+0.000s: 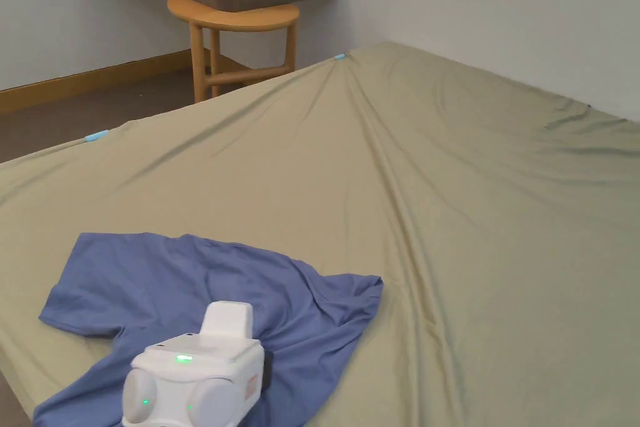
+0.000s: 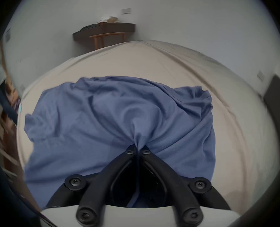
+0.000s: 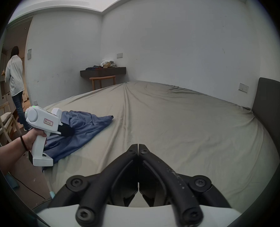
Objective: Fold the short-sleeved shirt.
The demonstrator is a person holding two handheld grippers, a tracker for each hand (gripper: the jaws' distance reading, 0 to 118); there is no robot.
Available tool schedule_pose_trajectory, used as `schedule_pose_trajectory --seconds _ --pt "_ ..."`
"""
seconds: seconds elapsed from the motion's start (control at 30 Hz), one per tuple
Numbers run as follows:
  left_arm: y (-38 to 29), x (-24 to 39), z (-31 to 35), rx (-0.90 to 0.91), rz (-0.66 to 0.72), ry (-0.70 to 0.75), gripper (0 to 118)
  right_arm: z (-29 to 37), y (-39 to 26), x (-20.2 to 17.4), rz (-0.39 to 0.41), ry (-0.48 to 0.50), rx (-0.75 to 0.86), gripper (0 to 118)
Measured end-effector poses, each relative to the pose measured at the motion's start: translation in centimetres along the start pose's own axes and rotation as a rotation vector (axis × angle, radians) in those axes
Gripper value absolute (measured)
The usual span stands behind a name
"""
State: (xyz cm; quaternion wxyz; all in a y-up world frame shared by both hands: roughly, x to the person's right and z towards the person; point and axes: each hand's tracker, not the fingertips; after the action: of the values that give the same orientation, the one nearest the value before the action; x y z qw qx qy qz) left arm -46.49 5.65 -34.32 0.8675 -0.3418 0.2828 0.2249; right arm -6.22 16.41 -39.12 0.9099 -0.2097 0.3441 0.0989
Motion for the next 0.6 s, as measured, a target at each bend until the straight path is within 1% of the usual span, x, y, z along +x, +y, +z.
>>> schedule_pose_trajectory --seconds 0.07,0.1,0.13,0.2,0.23,0.27,0.33,0.37,0.4,0.43,0.5,0.6 --pt "0.5 -1.8 0.3 -0.002 0.137 -0.072 1 0.5 -0.1 0.3 -0.011 0.005 0.006 2" --pt "0.9 -2.9 0.7 0.000 0.241 -0.130 1 0.8 0.0 0.5 -0.013 0.005 0.009 2" --pt "1.5 -4.1 1.2 0.000 0.388 -0.228 1 1.1 0.0 0.7 -0.014 0.001 0.013 2" --pt "1.6 -6.4 2.4 0.049 0.628 -0.415 1 1.6 0.1 1.3 -0.019 -0.019 0.023 2" --pt "1.7 -6.6 3.2 0.089 0.673 -0.469 1 1.9 0.2 1.7 -0.029 -0.031 0.028 1" --pt "2.1 -6.2 3.8 0.113 0.649 -0.457 1 2.2 0.2 2.0 -0.040 -0.038 0.032 2" --pt "3.0 -4.1 4.9 0.126 0.481 -0.374 1 2.8 0.1 2.8 -0.085 -0.053 0.044 2" --pt "3.4 -2.7 5.5 0.131 0.422 -0.367 1 3.3 0.0 3.2 -0.114 -0.056 0.055 2" --pt "3.7 -1.7 5.8 0.136 0.405 -0.388 1 3.8 -0.2 3.5 -0.137 -0.058 0.064 2" --pt "4.0 -0.1 6.2 0.135 0.394 -0.447 1 4.3 -0.4 3.8 -0.151 -0.065 0.068 1" --pt "4.5 3.1 6.7 0.144 0.387 -0.547 1 5.6 -0.8 4.5 -0.163 -0.082 0.066 1" --pt "5.1 8.3 7.0 0.134 0.350 -0.662 1 8.0 -1.5 5.8 -0.163 -0.144 0.072 1"
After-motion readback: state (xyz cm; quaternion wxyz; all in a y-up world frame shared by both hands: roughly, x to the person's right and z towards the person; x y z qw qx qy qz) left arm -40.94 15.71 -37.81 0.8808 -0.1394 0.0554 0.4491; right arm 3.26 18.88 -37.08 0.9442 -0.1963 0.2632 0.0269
